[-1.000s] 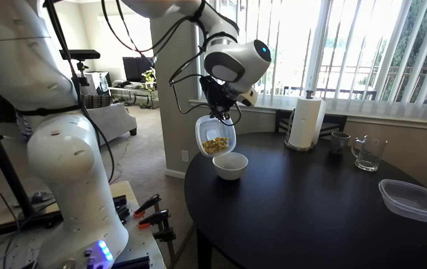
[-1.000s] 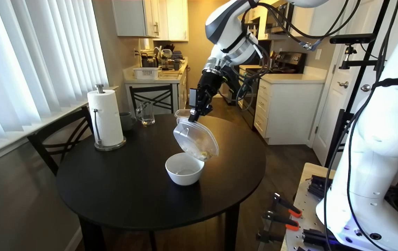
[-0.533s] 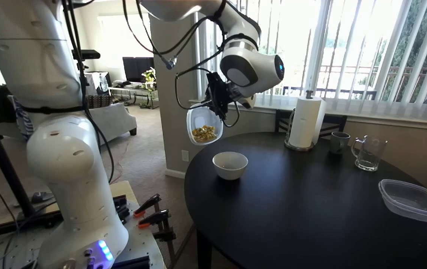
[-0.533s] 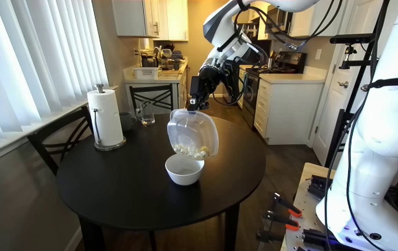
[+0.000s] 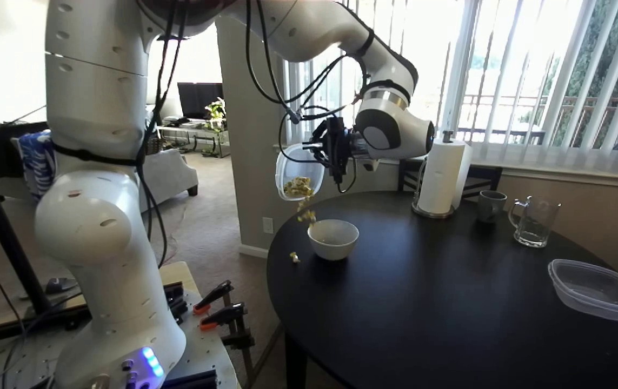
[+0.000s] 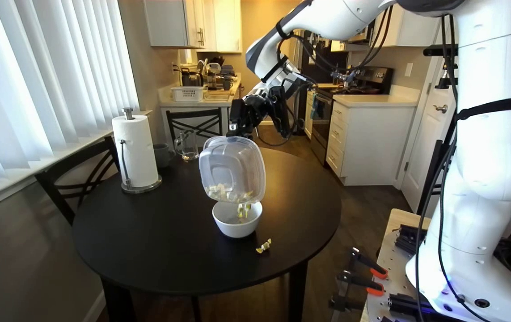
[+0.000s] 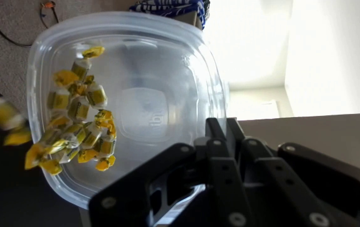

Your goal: Pick up the clear lunch box containing a yellow substance and pour the yellow substance into the white bowl

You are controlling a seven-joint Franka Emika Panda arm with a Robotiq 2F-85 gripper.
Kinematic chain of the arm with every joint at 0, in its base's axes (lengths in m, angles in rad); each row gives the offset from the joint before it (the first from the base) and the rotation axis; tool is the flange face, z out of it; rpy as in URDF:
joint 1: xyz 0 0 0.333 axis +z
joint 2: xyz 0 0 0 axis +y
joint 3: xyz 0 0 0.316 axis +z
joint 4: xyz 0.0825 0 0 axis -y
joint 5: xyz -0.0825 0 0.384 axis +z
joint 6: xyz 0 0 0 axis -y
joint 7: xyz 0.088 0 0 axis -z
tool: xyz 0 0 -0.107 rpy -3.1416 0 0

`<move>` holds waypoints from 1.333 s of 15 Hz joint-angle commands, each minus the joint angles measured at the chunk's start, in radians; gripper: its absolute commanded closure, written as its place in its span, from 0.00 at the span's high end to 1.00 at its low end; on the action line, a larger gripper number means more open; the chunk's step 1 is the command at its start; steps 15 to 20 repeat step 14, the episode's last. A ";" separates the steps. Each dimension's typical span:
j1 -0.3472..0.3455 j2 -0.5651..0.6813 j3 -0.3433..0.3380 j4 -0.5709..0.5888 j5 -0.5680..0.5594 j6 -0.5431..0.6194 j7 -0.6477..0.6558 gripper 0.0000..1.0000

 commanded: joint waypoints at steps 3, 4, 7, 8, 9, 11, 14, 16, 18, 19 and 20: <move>-0.080 0.162 0.005 0.144 0.079 -0.127 0.015 0.02; -0.093 0.179 0.004 0.156 0.089 -0.143 0.016 0.02; -0.125 0.224 0.003 0.193 0.112 -0.183 0.019 0.02; -0.135 0.235 0.004 0.201 0.118 -0.200 0.019 0.02; -0.142 0.250 0.005 0.213 0.126 -0.217 0.020 0.02; -0.156 0.280 0.008 0.241 0.127 -0.272 0.023 0.02; -0.152 0.302 -0.001 0.262 0.113 -0.292 0.041 0.02; -0.152 0.302 -0.001 0.262 0.113 -0.292 0.041 0.02; -0.152 0.302 -0.001 0.262 0.113 -0.292 0.041 0.02; -0.152 0.302 -0.001 0.262 0.113 -0.292 0.041 0.02; -0.152 0.302 -0.001 0.262 0.113 -0.292 0.041 0.02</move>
